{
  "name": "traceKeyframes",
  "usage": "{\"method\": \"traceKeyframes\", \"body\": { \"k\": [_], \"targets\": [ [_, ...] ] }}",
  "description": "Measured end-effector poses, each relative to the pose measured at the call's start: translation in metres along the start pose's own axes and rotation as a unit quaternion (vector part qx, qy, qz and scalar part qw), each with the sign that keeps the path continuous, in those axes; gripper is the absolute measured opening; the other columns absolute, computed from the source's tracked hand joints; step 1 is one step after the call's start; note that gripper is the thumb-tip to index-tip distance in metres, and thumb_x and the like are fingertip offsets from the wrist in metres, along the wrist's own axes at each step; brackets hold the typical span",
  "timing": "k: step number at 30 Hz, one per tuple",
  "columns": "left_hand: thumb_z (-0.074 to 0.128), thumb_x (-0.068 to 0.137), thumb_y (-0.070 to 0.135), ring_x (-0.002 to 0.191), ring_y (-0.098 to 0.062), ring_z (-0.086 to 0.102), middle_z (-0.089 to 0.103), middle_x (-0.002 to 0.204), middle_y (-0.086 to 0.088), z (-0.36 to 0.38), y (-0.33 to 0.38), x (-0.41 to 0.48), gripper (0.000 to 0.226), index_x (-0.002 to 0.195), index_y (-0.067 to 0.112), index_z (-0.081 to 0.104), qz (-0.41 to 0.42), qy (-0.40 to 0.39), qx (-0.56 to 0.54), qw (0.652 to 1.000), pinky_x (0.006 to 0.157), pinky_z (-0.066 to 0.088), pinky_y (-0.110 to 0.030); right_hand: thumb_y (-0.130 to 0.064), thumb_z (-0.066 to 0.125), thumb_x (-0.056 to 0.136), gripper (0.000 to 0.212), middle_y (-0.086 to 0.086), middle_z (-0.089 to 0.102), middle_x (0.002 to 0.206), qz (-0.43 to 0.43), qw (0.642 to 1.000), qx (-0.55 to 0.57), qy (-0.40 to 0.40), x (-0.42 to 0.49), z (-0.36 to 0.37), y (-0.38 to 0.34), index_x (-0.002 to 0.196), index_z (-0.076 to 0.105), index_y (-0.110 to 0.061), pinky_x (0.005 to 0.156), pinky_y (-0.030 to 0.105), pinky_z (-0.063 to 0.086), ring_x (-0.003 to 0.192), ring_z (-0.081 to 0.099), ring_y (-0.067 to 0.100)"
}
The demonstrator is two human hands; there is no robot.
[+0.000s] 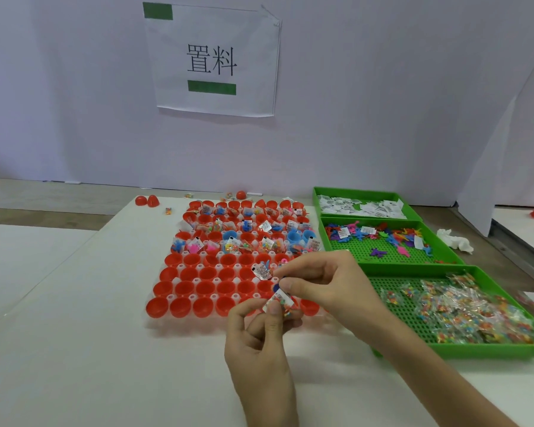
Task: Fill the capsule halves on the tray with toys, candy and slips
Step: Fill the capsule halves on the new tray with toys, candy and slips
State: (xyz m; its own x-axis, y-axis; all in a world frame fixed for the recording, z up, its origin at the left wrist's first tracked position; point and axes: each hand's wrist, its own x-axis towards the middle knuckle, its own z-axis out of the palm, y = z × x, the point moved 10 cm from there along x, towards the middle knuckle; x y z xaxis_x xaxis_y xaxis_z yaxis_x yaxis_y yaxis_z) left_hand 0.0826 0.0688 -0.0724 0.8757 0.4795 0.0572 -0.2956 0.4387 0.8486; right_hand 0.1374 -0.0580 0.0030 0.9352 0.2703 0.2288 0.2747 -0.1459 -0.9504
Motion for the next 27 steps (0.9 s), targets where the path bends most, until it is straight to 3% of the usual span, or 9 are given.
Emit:
{"method": "traceKeyframes", "body": {
  "k": [6, 11, 17, 22, 25, 27],
  "targets": [
    [0.064, 0.078, 0.025, 0.062, -0.026, 0.073, 0.073, 0.067, -0.014, 0.000, 0.000, 0.001, 0.024, 0.089, 0.006, 0.056, -0.004, -0.004, -0.001, 1.000, 0.059, 0.058, -0.023, -0.014, 0.075, 0.088, 0.011, -0.006, 0.078, 0.090, 0.006, 0.999, -0.020, -0.034, -0.002, 0.008, -0.001, 0.094, 0.080, -0.021, 0.074, 0.013, 0.053, 0.088, 0.073, 0.006],
    [0.064, 0.082, 0.021, 0.060, -0.026, 0.073, 0.072, 0.063, -0.015, 0.000, -0.001, -0.001, 0.018, 0.087, 0.007, 0.055, -0.012, -0.005, 0.008, 1.000, 0.056, 0.058, -0.023, -0.023, 0.080, 0.083, 0.023, -0.008, 0.078, 0.099, 0.020, 0.993, -0.049, -0.102, -0.005, 0.015, -0.001, 0.106, 0.078, -0.027, 0.078, 0.018, 0.056, 0.097, 0.073, 0.009],
    [0.062, 0.081, 0.024, 0.062, -0.030, 0.073, 0.073, 0.066, -0.015, 0.004, -0.003, -0.003, 0.024, 0.093, 0.005, 0.051, -0.035, -0.020, -0.007, 0.999, 0.055, 0.058, -0.025, -0.009, 0.078, 0.084, 0.028, -0.006, 0.078, 0.097, 0.031, 0.990, -0.063, -0.125, -0.004, 0.016, 0.003, 0.109, 0.077, -0.021, 0.076, 0.018, 0.057, 0.093, 0.075, 0.011],
    [0.064, 0.078, 0.025, 0.061, -0.029, 0.073, 0.073, 0.066, -0.017, 0.007, -0.002, -0.004, 0.030, 0.102, 0.011, 0.055, -0.044, -0.018, -0.023, 0.999, 0.054, 0.058, -0.025, -0.004, 0.078, 0.082, 0.030, 0.003, 0.079, 0.090, 0.026, 0.993, 0.000, -0.113, -0.004, 0.013, -0.003, 0.106, 0.077, -0.022, 0.074, 0.021, 0.058, 0.088, 0.075, 0.016],
    [0.066, 0.078, 0.028, 0.053, -0.029, 0.070, 0.071, 0.061, -0.017, 0.004, 0.000, -0.004, 0.027, 0.094, 0.006, 0.061, -0.032, -0.016, -0.005, 0.999, 0.052, 0.056, -0.024, -0.009, 0.081, 0.080, 0.024, 0.006, 0.078, 0.087, 0.030, 0.994, 0.003, -0.107, -0.003, 0.011, -0.002, 0.099, 0.077, -0.022, 0.075, 0.027, 0.059, 0.085, 0.075, 0.020],
    [0.066, 0.079, 0.028, 0.050, -0.027, 0.068, 0.070, 0.059, -0.015, 0.000, 0.002, -0.004, 0.026, 0.088, 0.005, 0.061, -0.019, -0.004, 0.012, 1.000, 0.051, 0.056, -0.023, -0.008, 0.080, 0.081, 0.018, 0.007, 0.078, 0.091, 0.035, 0.992, 0.007, -0.119, -0.003, 0.015, 0.000, 0.095, 0.077, -0.020, 0.073, 0.023, 0.058, 0.087, 0.075, 0.020]
  ]
}}
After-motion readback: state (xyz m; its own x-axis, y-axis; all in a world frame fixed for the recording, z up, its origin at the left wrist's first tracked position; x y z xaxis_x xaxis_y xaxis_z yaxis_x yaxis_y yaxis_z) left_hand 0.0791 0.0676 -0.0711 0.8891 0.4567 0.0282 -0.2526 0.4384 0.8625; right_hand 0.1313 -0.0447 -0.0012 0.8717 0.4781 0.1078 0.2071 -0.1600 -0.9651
